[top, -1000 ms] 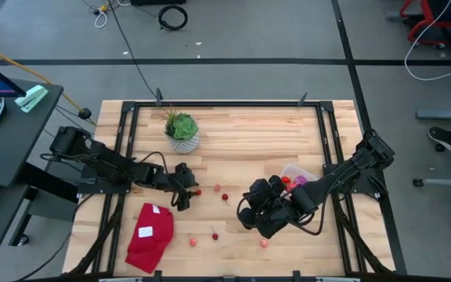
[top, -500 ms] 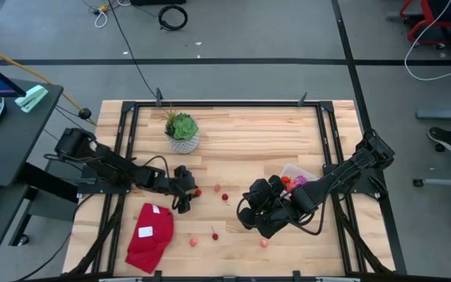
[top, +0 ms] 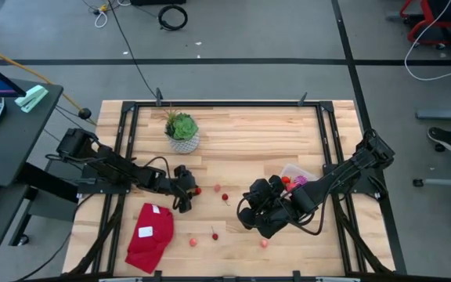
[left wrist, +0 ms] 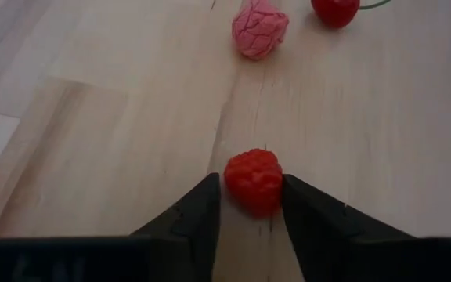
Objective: Pick and placing Produce into tupperware
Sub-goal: Put the red raspberry into the transparent bin, then put the raspberry into the transparent bin
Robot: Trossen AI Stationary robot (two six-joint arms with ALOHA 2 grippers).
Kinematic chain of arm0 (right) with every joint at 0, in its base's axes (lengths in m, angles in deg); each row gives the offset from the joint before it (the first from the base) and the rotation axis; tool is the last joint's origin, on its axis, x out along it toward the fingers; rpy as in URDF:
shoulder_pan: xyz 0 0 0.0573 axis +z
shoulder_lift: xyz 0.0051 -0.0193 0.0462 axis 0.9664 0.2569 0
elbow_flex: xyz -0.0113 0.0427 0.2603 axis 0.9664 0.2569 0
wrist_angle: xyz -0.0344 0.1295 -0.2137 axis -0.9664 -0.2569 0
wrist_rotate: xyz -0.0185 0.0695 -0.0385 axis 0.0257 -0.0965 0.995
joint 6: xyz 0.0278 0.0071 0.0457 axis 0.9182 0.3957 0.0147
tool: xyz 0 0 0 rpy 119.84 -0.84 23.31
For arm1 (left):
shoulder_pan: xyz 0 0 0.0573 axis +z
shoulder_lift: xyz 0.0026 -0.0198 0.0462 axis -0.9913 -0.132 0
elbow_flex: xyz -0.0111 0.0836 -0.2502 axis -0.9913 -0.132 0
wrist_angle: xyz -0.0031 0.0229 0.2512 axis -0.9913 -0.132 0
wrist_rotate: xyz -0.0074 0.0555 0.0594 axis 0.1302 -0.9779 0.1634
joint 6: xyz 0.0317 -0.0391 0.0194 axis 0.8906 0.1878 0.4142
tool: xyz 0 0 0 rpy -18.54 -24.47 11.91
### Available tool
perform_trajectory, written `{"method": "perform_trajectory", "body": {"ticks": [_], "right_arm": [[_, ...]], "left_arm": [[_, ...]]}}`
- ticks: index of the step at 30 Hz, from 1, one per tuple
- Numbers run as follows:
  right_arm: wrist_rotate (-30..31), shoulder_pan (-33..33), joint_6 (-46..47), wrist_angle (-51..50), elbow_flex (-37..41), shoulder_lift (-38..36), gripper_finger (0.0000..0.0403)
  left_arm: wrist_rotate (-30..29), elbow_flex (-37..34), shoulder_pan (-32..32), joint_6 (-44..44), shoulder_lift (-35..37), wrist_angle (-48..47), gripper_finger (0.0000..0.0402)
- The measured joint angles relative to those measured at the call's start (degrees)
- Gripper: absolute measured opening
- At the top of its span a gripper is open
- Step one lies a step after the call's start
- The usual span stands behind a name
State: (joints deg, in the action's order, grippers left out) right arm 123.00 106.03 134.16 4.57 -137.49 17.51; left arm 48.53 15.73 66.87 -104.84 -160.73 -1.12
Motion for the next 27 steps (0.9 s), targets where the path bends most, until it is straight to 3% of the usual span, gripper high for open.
{"method": "perform_trajectory", "body": {"ticks": [8, 18, 23, 27], "right_arm": [[-3.1, 0.0, -1.1, -0.1, 0.0, 0.0, 0.0018], [-22.6, 0.2, -1.1, -0.1, 0.0, -1.2, 0.0018], [-23.4, 2.7, 0.7, -0.3, 0.0, -1.7, 0.0018], [-23.3, 4.6, 0.7, -0.3, 0.0, -1.7, 0.0018]], "left_arm": [[0.1, -0.1, 0.0, 0.1, -0.1, 2.2, 0.0063], [0.2, 0.0, 0.0, 3.2, -0.1, 18.4, 0.0032], [0.4, 0.0, 0.0, 4.3, -0.1, 20.2, 0.0005], [3.3, 0.0, 0.0, 6.4, -0.1, 19.4, 0.0029]]}}
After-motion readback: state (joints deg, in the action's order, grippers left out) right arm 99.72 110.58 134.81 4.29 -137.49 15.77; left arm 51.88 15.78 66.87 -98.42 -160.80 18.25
